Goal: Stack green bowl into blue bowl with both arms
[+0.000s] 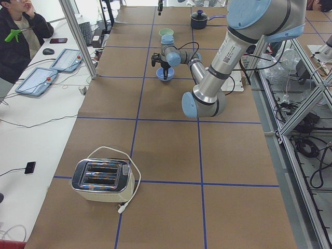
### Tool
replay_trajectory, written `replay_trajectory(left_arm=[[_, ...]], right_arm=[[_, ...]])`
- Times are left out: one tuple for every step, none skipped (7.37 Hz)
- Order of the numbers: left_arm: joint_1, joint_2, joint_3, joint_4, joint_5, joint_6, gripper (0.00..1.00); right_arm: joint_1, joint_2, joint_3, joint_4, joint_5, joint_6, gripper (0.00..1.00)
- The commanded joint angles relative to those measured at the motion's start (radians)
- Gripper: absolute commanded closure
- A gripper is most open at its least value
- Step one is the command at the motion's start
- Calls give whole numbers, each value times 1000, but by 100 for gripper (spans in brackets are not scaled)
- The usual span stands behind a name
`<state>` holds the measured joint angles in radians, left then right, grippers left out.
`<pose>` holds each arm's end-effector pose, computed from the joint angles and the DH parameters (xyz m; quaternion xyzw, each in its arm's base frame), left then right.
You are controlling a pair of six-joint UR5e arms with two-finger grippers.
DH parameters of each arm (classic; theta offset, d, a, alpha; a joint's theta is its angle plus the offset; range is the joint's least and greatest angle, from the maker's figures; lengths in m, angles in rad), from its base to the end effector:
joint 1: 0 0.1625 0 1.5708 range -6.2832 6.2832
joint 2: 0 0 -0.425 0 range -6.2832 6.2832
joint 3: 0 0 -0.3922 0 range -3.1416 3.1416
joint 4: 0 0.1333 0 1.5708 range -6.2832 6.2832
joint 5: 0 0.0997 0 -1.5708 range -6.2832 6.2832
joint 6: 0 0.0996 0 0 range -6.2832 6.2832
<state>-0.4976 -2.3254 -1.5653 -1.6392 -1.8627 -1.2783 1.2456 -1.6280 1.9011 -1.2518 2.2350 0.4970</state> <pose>0.5793 -0.4338 0.1976 0.0282 0.4143 -0.0354 0.9090 -0.0852 -0.4777 0.4905 0.1282 -0.3961 -0.0172 0.9091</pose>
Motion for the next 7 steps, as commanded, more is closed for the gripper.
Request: replay_trajectory(left_arm=[[4, 0, 1, -4, 0, 0, 100], [5, 1, 1, -30, 0, 2, 85], [5, 1, 1, -34, 0, 3, 35], [5, 4, -4, -33, 2, 5, 3], [1, 8, -24, -31, 0, 8, 2], [-16, 17, -88, -16, -1, 11, 2], [-57, 96, -201, 36, -10, 17, 2]], right_arm=[[0, 0, -1, 0, 0, 0, 0], [0, 0, -2, 0, -1, 0, 0], [0, 0, -2, 0, -2, 0, 0], [0, 0, -2, 0, -2, 0, 0], [0, 0, -4, 0, 0, 0, 0], [0, 0, -5, 0, 0, 0, 0], [0, 0, -7, 2, 3, -1, 0]])
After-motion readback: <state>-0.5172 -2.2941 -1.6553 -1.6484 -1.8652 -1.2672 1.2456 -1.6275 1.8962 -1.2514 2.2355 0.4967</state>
